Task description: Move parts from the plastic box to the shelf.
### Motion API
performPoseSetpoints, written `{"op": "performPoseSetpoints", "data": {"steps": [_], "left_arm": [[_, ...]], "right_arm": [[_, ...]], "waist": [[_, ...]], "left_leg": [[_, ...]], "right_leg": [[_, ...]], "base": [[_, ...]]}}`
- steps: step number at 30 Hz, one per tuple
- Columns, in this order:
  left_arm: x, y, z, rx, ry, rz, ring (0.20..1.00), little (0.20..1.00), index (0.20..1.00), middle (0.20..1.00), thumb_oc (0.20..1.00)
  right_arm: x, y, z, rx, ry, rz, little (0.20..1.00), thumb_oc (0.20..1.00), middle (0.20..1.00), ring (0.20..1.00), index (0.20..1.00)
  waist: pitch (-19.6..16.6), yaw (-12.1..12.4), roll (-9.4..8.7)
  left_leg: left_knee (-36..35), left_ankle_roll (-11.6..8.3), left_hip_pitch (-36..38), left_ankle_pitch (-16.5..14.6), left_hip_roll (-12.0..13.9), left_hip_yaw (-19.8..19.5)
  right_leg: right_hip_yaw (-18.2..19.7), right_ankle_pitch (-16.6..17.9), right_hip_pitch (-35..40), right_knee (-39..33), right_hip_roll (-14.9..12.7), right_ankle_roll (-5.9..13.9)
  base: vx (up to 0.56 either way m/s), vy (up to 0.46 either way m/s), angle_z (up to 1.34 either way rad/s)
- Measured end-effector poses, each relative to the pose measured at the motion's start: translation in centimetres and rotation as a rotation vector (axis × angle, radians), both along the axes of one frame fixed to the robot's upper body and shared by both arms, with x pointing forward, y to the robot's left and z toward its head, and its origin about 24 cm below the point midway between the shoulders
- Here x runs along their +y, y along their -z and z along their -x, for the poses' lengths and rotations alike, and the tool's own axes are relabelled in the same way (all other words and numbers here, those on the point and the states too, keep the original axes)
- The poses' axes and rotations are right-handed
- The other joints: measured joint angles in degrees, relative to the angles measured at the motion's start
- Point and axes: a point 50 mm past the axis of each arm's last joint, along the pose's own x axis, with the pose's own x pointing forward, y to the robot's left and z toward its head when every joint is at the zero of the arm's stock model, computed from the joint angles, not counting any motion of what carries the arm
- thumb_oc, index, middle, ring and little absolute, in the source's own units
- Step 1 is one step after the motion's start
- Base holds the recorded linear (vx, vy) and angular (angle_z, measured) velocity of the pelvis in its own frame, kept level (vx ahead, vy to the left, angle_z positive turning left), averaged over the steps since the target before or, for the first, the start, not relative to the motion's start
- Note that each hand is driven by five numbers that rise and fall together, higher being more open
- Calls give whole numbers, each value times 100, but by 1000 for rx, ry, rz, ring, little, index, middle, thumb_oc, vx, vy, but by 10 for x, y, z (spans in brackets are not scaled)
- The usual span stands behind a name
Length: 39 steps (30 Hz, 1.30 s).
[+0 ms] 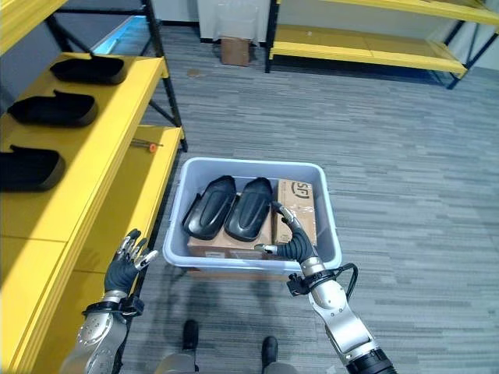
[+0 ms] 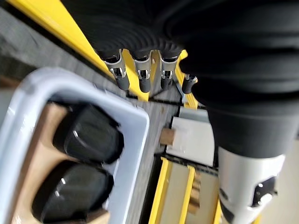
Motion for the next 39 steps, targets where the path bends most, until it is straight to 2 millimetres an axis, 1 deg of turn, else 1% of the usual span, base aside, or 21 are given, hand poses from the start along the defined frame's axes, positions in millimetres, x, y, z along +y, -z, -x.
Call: {"op": "performPoseSetpoints", "data": {"steps": [2,3,4,6,8,9,10,11,12,13,14,15,16,18,19,21,26,27,31,35,39], "left_arm": [[-5,-2,-3,-11,27,6,1000,1000,1000,1000,1000],[-6,-2,-4,-14,34,7,1000,1000,1000,1000,1000],[-7,-6,-9,-34,39,7,1000,1000,1000,1000,1000],[-9,-13,-18,-67,46,2,1000,1000,1000,1000,1000],[-17,-30,-36,-137,70,-6,1000,1000,1000,1000,1000],[-25,-45,-50,-200,87,3,1000,1000,1000,1000,1000],[-29,-56,-59,-241,84,4,1000,1000,1000,1000,1000],[-32,-69,-69,-294,86,7,1000,1000,1000,1000,1000],[-33,-74,-71,-316,69,14,1000,1000,1000,1000,1000],[-34,-85,-77,-355,53,19,1000,1000,1000,1000,1000],[-40,-101,-86,-410,53,33,1000,1000,1000,1000,1000],[-43,-111,-91,-448,58,37,1000,1000,1000,1000,1000],[-45,-129,-97,-514,41,50,1000,1000,1000,1000,1000],[-54,-150,-104,-586,43,70,1000,1000,1000,1000,1000],[-56,-153,-106,-596,47,71,1000,1000,1000,1000,1000],[-59,-153,-106,-591,44,74,1000,1000,1000,1000,1000],[-61,-150,-105,-580,40,76,1000,1000,1000,1000,1000],[-59,-146,-103,-567,35,76,1000,1000,1000,1000,1000],[-59,-140,-100,-551,31,81,1000,1000,1000,1000,1000],[-59,-128,-95,-510,35,78,1000,1000,1000,1000,1000],[-63,-130,-96,-516,50,79,1000,1000,1000,1000,1000]], "right_arm": [[-1,0,0,3,10,-20,1000,1000,1000,1000,1000],[-2,-1,-1,5,19,-35,1000,1000,1000,1000,1000],[-3,-5,-4,-16,35,-33,1000,1000,1000,1000,1000],[-1,-15,-13,-63,42,-32,1000,1000,1000,1000,1000],[6,-48,-39,-199,46,-41,1000,1000,1000,1000,1000],[14,-66,-50,-269,50,-66,1000,1000,1000,1000,1000],[25,-84,-60,-330,51,-107,1000,1000,1000,1000,1000],[34,-99,-66,-380,38,-133,1000,1000,1000,1000,1000],[43,-107,-68,-406,20,-152,1000,1000,1000,1000,1000],[60,-119,-72,-432,-12,-195,1000,1000,1000,1000,1000],[70,-127,-77,-445,-28,-218,1000,1000,1000,1000,1000],[76,-130,-79,-446,-38,-229,1000,1000,1000,1000,1000],[83,-132,-83,-424,-43,-278,1000,1000,1000,1000,1000],[87,-141,-86,-432,-49,-324,1000,1000,1000,1000,1000],[87,-141,-87,-423,-44,-341,1000,1000,1000,1000,1000],[84,-138,-90,-399,-18,-362,1000,1000,1000,1000,1000],[74,-141,-93,-406,44,-406,1000,1000,1000,1000,1000],[73,-141,-93,-409,52,-411,1000,1000,1000,1000,1000],[71,-141,-94,-414,64,-418,1000,1000,1000,1000,1000],[68,-140,-94,-415,87,-422,1000,1000,1000,1000,1000],[63,-136,-91,-414,114,-440,1000,1000,1000,1000,1000]], "waist": [[-47,-18,100],[-47,-73,135],[-68,-94,172],[1,-95,184],[303,-61,231],[633,-80,251],[861,-85,233],[1100,-69,204],[1192,-63,182],[1405,-62,107],[1584,-77,90],[1689,-54,68],[1818,-29,1],[1931,-2,-52],[1977,5,-69],[1983,19,-72],[1983,20,-72],[1982,15,-71],[1982,16,-71],[1983,29,-71],[1982,36,-70]], "left_leg": [[0,-32,-3,-36,13,39],[0,-31,-18,-41,-7,43],[2,-31,-197,-42,-39,62],[4,-4,-419,6,-95,93],[4,46,-731,94,-170,225],[4,90,-803,155,-246,248],[4,103,-960,173,-290,293],[4,121,-1053,195,-330,377],[4,126,-1165,199,-360,449],[5,157,-1252,222,-404,580],[7,198,-1354,256,-433,591],[7,200,-1389,258,-437,591],[12,200,-1413,258,-438,594],[77,201,-1606,256,-449,548],[82,201,-1609,256,-452,542],[82,201,-1612,256,-462,527],[82,201,-1620,256,-473,518],[90,201,-1638,256,-473,514],[153,200,-1803,255,-477,491],[153,201,-1816,255,-488,495],[154,201,-1905,255,-502,494]], "right_leg": [[109,12,-68,1,11,-17],[113,31,-85,1,-6,-45],[146,70,-284,3,-20,-33],[175,157,-530,32,-76,3],[338,318,-892,33,-154,65],[363,387,-1017,34,-230,99],[427,451,-1213,33,-275,147],[515,532,-1363,35,-314,158],[606,569,-1502,36,-345,185],[725,629,-1648,38,-387,216],[737,659,-1741,38,-418,240],[737,662,-1777,38,-422,242],[737,662,-1810,39,-419,242],[720,667,-1960,42,-431,238],[720,667,-1960,42,-435,238],[712,667,-1962,42,-444,238],[713,667,-1986,41,-455,238],[713,672,-2002,42,-455,239],[714,729,-2138,42,-461,232],[719,733,-2156,42,-474,234],[719,736,-2238,42,-486,236]], "base": [[-4,-27,-25],[-38,-8,-14],[-105,25,-6],[-126,42,-12],[-146,60,-26],[-173,96,-21],[-115,85,-21],[-139,96,-30],[-105,65,-42],[-111,50,-30],[-90,36,-19],[-102,40,-1],[-80,35,0],[-48,24,4],[-26,26,5],[0,0,0],[-5,14,-1],[0,0,0],[0,0,0],[0,0,0],[0,0,0]]}}
